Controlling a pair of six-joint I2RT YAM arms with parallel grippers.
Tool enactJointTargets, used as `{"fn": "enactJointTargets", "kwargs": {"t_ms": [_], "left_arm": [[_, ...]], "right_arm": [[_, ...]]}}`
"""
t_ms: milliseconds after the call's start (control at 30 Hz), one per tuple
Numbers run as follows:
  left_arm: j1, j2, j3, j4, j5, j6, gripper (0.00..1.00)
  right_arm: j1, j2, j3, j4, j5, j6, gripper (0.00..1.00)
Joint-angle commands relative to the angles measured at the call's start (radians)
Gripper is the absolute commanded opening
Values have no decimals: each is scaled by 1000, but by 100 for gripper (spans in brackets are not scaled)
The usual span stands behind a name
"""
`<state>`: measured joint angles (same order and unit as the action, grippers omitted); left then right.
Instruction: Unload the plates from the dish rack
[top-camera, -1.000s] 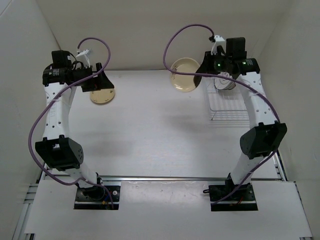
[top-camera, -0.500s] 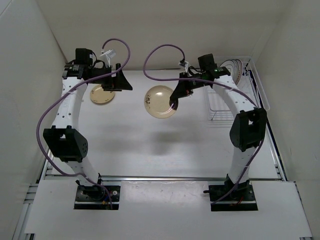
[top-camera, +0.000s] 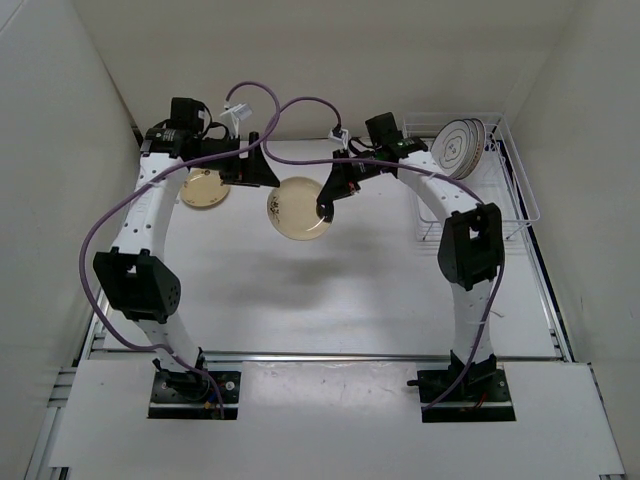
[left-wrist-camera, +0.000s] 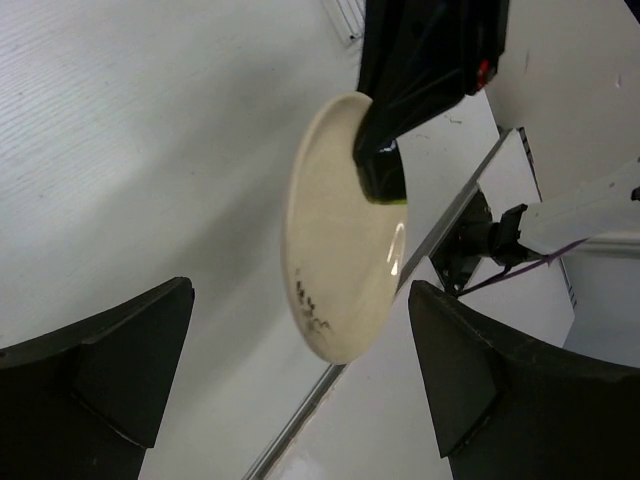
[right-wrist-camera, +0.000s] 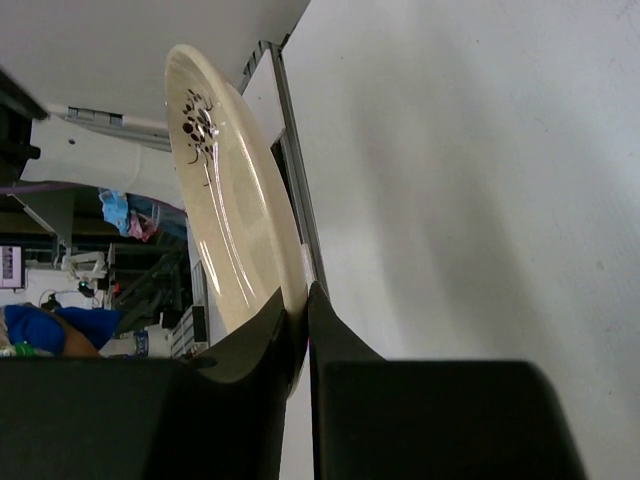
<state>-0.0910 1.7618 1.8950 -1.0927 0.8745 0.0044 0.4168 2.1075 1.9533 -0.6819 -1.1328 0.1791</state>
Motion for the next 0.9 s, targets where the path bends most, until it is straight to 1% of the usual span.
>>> {"fn": "enactJointTargets", "kwargs": {"t_ms": [0,33,67,200,233,333,467,600,633,700,733,767,833,867], "left_arm": [[-19,-7,6,-12,12,34,99],[-19,-7,6,-12,0,34,99],[-29,-7,6,-12,0,34,96],[-29,13,6,-12,-20,34,84],[-29,13,6,-12,-20,34,79],[-29,24,-4,-12,-20,43,70],[-52,33,-4,-21,-40,43,62],[-79,51,7,-21,-49,52,46],[-79,51,18,-21,-58,52,37],[-79,62,27,-21,-58,52,28],[-79,62,27,-21,-58,52,17],[-79,73,27,-21,-58,52,11],[-79,73,36,-21,-58,52,11],[-79,73,36,-21,-58,43,11]], "right_arm": [[17,25,68,62,-64,45,1],[17,25,81,71,-64,45,1],[17,35,91,82,-64,55,1],[17,54,119,94,-64,89,1],[17,54,128,108,-64,98,1],[17,65,137,130,-73,118,1],[17,65,137,142,-73,137,1],[17,74,147,160,-73,155,1],[17,74,147,160,-73,155,1],[17,74,147,160,-73,155,1],[17,74,147,160,-73,155,1],[17,74,147,160,-73,155,1],[17,74,136,160,-47,155,1],[8,65,127,160,-29,155,4]]}}
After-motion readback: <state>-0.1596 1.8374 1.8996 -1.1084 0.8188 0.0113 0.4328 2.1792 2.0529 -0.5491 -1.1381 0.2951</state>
